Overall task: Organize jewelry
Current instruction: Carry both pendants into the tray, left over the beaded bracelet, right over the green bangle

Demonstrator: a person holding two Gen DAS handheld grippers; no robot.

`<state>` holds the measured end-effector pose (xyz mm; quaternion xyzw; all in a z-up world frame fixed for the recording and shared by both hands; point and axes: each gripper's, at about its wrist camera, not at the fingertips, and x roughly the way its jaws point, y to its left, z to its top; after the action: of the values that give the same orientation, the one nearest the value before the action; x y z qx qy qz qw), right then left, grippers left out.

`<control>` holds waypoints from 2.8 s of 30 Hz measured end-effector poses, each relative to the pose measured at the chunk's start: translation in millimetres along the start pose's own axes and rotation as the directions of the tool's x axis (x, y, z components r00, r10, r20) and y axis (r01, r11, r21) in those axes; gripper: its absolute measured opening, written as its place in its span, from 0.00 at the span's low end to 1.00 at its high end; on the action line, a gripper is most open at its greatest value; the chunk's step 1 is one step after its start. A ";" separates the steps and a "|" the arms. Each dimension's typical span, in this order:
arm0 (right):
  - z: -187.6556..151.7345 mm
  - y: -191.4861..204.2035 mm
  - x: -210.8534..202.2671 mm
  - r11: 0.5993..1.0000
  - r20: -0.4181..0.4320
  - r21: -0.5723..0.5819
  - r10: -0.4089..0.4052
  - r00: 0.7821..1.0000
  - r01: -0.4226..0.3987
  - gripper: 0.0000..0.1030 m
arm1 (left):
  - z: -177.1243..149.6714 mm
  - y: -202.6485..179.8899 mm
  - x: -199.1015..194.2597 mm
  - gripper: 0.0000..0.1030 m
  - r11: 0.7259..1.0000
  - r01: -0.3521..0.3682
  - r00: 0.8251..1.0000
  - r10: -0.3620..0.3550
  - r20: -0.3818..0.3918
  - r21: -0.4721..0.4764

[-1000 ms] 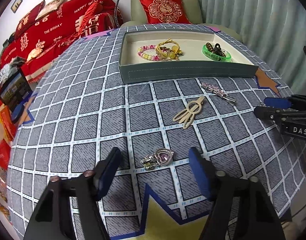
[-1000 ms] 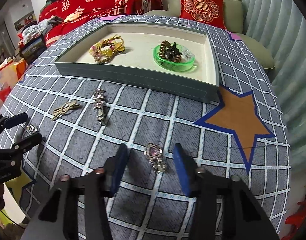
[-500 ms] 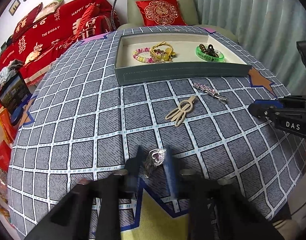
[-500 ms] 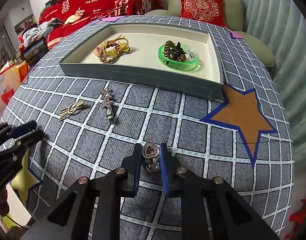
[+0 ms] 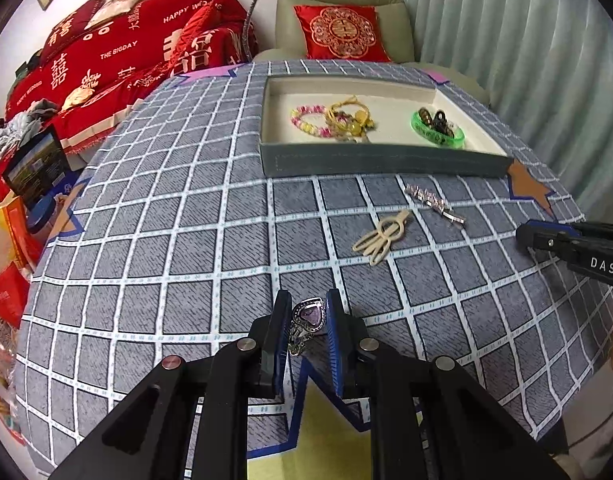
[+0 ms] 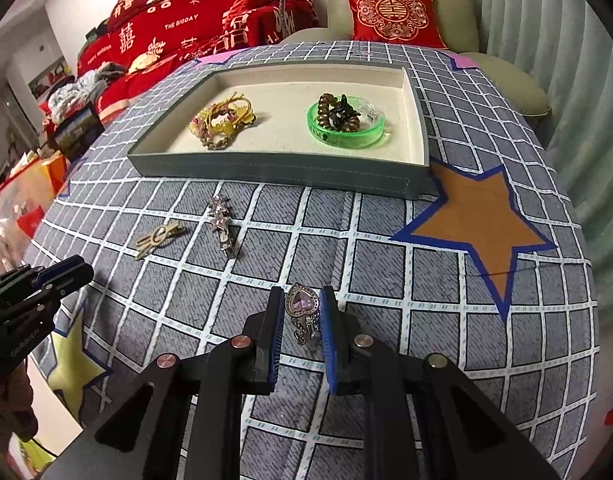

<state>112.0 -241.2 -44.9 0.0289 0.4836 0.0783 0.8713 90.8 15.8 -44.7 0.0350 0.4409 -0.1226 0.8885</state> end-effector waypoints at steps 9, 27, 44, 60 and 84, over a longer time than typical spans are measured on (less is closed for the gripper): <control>0.7 -4.9 -14.6 0.997 0.040 0.060 0.041 0.998 -0.043 0.19 | 1.3 16.5 -12.8 0.26 0.998 0.034 0.999 -0.032 0.033 -0.061; 22.7 -30.8 -36.8 0.984 0.104 0.151 0.077 0.992 -0.092 0.19 | 35.6 17.8 -27.9 0.26 0.996 0.060 0.994 -0.053 0.096 -0.068; 106.8 -34.2 -37.9 0.983 0.169 0.133 0.107 0.980 -0.130 0.19 | 120.7 -7.6 -13.7 0.26 0.997 0.075 0.984 -0.077 0.163 0.019; 178.1 -48.9 35.8 0.976 0.136 0.164 0.123 0.983 -0.145 0.19 | 177.2 -22.2 64.4 0.26 0.998 0.053 0.992 -0.056 0.117 0.026; 190.8 -59.5 122.3 0.978 0.051 0.187 0.080 0.995 -0.089 0.19 | 185.0 -28.2 142.0 0.26 0.998 -0.044 0.999 0.043 0.032 0.038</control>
<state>343.7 -274.9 -53.8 0.1337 0.4681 0.0683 0.8708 309.6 -69.5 -43.2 0.0600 0.4234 -0.1125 0.8969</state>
